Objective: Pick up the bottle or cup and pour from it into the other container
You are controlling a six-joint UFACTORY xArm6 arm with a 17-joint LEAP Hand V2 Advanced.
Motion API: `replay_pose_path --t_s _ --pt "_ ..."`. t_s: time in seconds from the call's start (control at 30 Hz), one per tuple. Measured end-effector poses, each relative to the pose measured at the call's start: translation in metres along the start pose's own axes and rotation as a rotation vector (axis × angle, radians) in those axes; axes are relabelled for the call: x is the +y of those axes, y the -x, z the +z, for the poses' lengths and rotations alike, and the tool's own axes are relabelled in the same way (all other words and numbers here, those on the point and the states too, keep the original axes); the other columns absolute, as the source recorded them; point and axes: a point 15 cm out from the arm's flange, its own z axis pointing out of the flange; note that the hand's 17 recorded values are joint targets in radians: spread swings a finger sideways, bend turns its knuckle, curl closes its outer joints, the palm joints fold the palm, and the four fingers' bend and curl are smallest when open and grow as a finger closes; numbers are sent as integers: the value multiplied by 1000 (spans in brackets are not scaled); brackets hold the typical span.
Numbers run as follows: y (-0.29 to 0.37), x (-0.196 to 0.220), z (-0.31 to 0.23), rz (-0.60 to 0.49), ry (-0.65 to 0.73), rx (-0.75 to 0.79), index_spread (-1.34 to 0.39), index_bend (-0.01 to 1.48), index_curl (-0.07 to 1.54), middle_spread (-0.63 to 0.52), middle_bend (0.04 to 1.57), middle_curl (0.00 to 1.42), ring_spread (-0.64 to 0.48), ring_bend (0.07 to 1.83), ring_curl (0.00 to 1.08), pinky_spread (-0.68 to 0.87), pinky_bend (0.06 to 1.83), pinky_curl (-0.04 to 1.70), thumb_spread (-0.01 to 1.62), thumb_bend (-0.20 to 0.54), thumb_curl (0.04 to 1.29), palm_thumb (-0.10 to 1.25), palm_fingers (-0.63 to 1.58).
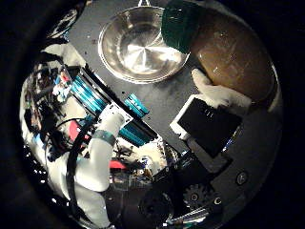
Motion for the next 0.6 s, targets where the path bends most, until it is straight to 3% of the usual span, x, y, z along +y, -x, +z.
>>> replay_pose_path --t_s 0.6 --pt "8 -6 -4 -16 15 22 -175 1221 775 -122 1361 810 -223 1341 818 -264 1179 959 155 -19 945 1111 1126"
